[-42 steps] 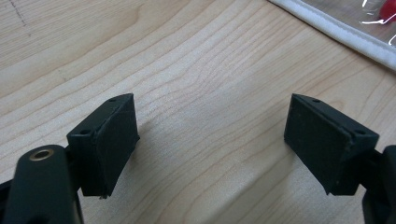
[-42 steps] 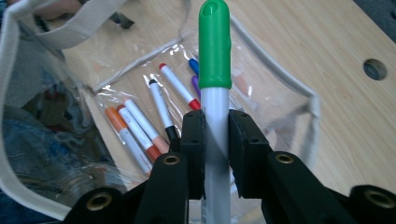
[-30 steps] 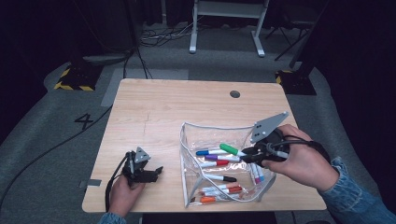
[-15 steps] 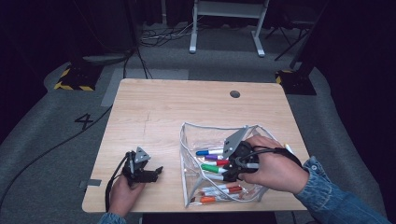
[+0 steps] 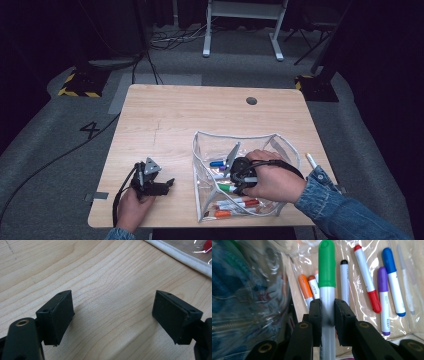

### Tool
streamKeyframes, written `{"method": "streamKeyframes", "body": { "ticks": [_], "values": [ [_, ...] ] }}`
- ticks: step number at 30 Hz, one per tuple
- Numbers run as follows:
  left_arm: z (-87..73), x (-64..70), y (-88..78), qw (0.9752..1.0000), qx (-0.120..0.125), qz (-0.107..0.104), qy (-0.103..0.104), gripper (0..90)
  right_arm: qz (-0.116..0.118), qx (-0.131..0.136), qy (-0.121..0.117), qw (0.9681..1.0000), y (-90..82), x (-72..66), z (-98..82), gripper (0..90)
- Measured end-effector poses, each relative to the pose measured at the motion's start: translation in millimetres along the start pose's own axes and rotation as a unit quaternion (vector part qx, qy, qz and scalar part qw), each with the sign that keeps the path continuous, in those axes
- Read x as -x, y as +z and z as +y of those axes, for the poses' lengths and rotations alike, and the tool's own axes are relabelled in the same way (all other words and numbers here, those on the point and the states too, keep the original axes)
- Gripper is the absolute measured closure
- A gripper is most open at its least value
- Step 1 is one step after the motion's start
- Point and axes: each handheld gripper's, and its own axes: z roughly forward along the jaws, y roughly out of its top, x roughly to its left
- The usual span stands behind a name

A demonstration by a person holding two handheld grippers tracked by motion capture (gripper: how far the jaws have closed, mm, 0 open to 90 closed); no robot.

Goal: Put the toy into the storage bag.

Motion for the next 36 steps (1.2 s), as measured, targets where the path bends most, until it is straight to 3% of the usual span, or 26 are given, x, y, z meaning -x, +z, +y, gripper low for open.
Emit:
{"method": "streamKeyframes", "body": {
  "ticks": [9,18,22,24,27,32,36],
  "values": [
    [-0.1,0.2,0.1,1.0,0.0,0.0,-0.001,17.8,-0.006,-0.044,0.002,0.999,27.5,16.8,1.0,77.0],
    [0.0,0.0,0.0,1.0,0.0,0.0,0.0,17.8,0.007,-0.063,0.007,0.998,46.6,23.6,-2.5,76.5],
    [0.0,0.0,0.0,1.0,0.0,0.0,0.0,17.8,0.001,-0.032,0.015,0.9994,45.7,25.9,-4.8,64.0],
    [0.0,-0.1,-0.1,1.0,-0.001,0.0,0.001,17.8,-0.013,-0.006,0.035,0.9993,39.7,26.0,-6.1,56.2],
    [0.0,-0.1,-0.1,1.0,-0.001,0.0,0.001,17.8,-0.043,0.033,0.03,0.9981,21.9,25.9,-8.1,55.1],
    [0.0,-0.1,-0.1,1.0,-0.001,0.0,0.001,17.8,-0.078,0.116,0.05,0.9888,-16.8,27.9,-16.0,52.6],
    [0.0,-0.1,-0.1,1.0,-0.001,0.0,0.001,17.8,-0.107,0.149,0.063,0.981,-44.2,32.0,-29.3,51.9]
  ]
}}
